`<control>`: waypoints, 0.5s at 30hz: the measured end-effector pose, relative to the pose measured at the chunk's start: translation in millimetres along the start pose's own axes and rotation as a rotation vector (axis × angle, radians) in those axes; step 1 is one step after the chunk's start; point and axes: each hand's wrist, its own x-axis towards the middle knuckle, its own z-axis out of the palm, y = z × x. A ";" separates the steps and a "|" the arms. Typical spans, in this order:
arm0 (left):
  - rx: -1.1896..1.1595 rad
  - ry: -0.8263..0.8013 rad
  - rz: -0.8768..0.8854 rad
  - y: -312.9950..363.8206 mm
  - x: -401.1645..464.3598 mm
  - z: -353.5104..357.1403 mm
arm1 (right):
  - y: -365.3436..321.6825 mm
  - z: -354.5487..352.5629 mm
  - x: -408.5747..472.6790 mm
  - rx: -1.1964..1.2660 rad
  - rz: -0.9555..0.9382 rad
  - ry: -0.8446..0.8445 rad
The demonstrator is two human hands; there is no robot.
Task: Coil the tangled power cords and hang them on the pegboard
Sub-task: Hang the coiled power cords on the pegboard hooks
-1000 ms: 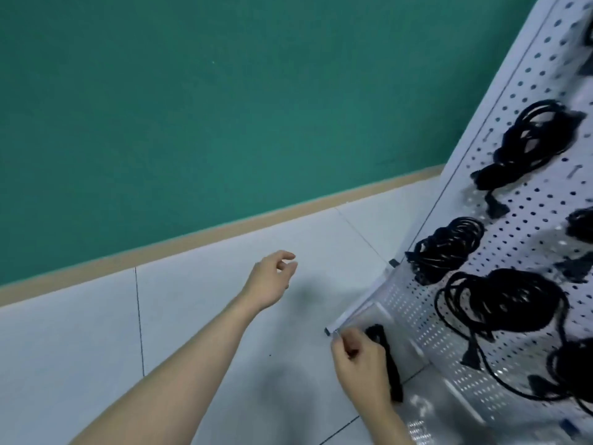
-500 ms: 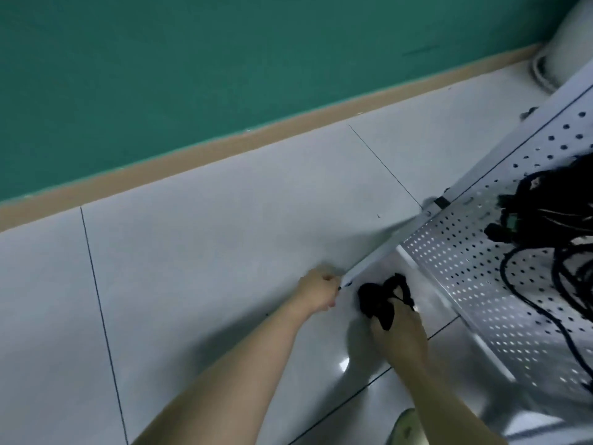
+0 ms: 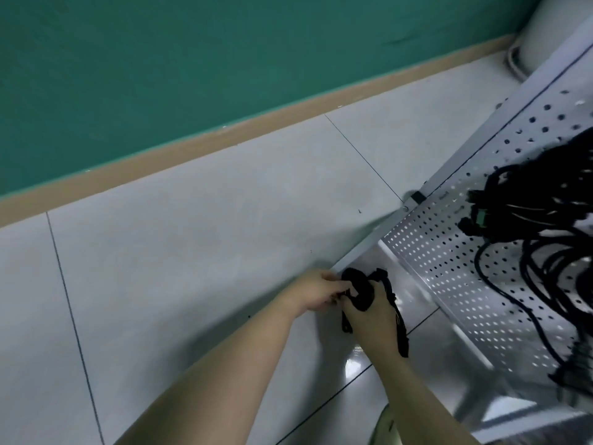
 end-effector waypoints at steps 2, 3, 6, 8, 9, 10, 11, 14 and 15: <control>-0.039 0.055 0.078 18.1 -13.7 -7.9 | -24.7 -4.7 -4.0 0.085 -0.058 0.021; -0.071 0.079 0.118 26.6 -21.7 -12.4 | -37.5 -7.2 -6.8 0.128 -0.098 0.031; -0.129 0.149 0.252 52.0 -56.4 -24.1 | -79.2 -18.8 -21.4 0.300 -0.176 0.015; -0.160 0.172 0.349 69.0 -86.2 -28.3 | -106.6 -32.5 -35.9 0.440 -0.192 0.005; -0.175 0.180 0.403 77.7 -102.2 -29.2 | -119.7 -40.8 -43.8 0.481 -0.205 0.007; -0.185 0.194 0.453 86.6 -119.3 -28.8 | -132.8 -50.1 -53.2 0.500 -0.229 0.003; -0.192 0.213 0.498 94.5 -136.2 -27.4 | -145.3 -60.5 -64.0 0.517 -0.260 -0.006; -0.205 0.249 0.643 117.0 -189.4 -20.8 | -181.1 -93.7 -98.0 0.610 -0.339 -0.033; -0.210 0.253 0.697 124.5 -207.1 -17.9 | -193.0 -106.5 -110.2 0.637 -0.365 -0.043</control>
